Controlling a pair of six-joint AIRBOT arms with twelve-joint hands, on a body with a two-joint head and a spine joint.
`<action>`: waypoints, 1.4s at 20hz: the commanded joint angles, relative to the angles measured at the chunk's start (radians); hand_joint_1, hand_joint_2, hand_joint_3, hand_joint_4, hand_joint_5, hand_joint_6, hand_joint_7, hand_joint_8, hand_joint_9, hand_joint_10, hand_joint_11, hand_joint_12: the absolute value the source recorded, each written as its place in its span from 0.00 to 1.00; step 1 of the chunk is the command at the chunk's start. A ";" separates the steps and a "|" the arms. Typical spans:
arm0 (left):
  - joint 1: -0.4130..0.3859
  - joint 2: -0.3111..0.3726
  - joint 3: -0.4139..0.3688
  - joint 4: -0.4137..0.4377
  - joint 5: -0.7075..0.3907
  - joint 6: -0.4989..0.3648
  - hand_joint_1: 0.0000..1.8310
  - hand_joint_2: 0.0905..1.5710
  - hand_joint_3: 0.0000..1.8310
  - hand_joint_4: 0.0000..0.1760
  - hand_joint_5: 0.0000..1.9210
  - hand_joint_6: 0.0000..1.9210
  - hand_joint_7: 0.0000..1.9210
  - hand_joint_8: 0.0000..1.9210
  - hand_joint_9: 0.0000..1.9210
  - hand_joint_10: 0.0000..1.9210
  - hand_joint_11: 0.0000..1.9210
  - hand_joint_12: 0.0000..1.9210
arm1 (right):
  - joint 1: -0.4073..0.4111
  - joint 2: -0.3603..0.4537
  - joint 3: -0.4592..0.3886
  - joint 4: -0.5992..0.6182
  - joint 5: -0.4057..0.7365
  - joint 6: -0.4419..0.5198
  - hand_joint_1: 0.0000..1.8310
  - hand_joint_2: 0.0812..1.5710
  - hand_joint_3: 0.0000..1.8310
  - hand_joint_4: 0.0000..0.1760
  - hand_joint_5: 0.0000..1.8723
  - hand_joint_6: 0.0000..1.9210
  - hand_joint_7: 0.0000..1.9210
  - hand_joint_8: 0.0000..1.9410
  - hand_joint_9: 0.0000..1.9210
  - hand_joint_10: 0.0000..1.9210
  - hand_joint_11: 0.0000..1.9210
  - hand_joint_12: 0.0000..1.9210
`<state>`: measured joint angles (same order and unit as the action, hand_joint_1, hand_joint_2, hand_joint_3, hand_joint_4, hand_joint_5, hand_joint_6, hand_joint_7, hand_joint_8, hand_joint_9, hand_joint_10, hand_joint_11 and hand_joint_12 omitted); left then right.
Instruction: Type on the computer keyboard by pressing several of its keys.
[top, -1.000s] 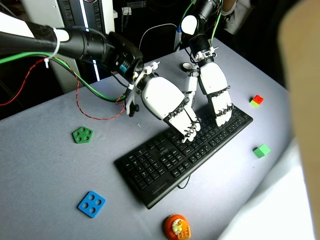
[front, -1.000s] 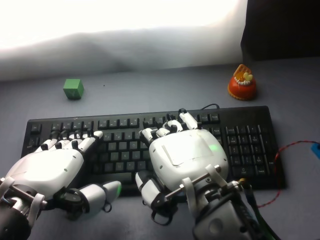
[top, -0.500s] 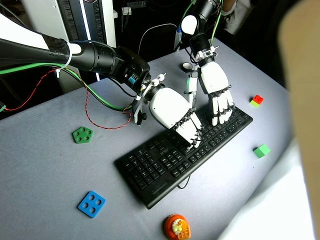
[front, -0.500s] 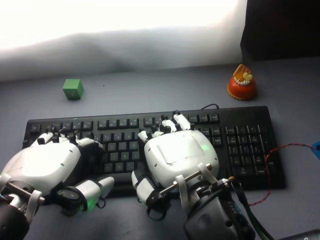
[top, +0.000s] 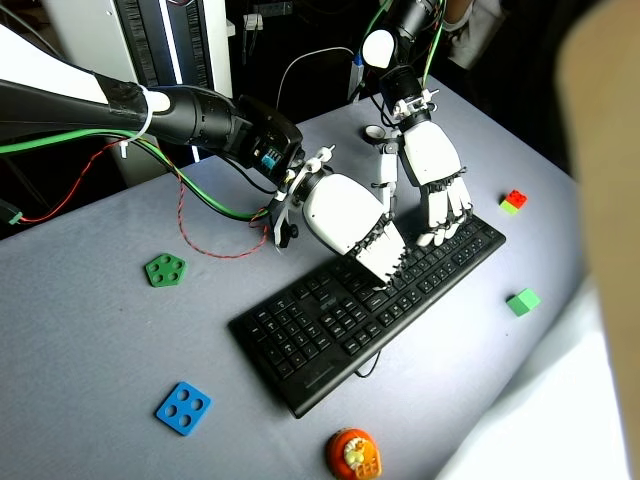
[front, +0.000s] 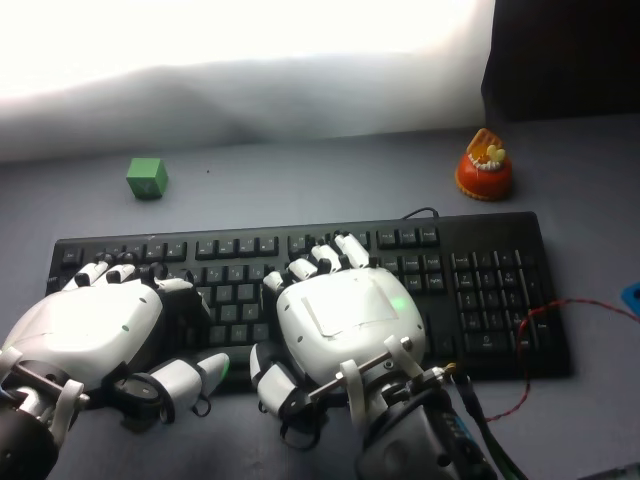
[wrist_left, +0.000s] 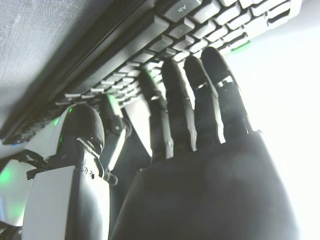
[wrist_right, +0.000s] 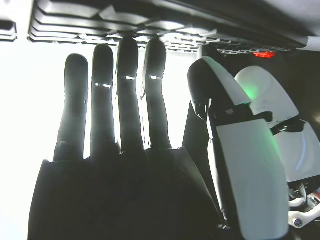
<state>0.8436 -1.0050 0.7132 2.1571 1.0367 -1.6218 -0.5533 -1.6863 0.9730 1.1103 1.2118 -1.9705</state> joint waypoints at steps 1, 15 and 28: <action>0.002 0.004 0.000 0.028 0.040 0.003 0.25 0.82 0.00 0.09 0.11 0.19 0.26 0.02 0.10 0.28 0.00 0.56 | -0.005 -0.001 0.003 -0.052 0.040 -0.001 0.31 0.75 0.18 0.00 0.16 0.33 0.27 0.13 0.16 0.38 0.00 0.74; 0.002 0.009 0.003 0.028 0.041 -0.002 0.23 0.84 0.00 0.11 0.12 0.15 0.24 0.00 0.10 0.44 0.00 0.77 | 0.013 -0.015 0.007 0.006 0.060 -0.014 0.29 0.74 0.20 0.00 0.14 0.31 0.32 0.01 0.18 0.45 0.00 0.84; 0.035 -0.032 0.030 0.187 0.296 -0.117 0.22 0.84 0.00 0.07 0.11 0.18 0.23 0.00 0.09 0.43 0.00 0.74 | 0.046 0.054 -0.036 0.007 0.069 -0.034 0.27 0.74 0.22 0.00 0.15 0.34 0.32 0.00 0.16 0.47 0.00 0.85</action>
<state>0.8837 -1.0378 0.7429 2.2673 1.2205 -1.7336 -0.5140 -1.6325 0.9329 1.1923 1.2137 -2.0010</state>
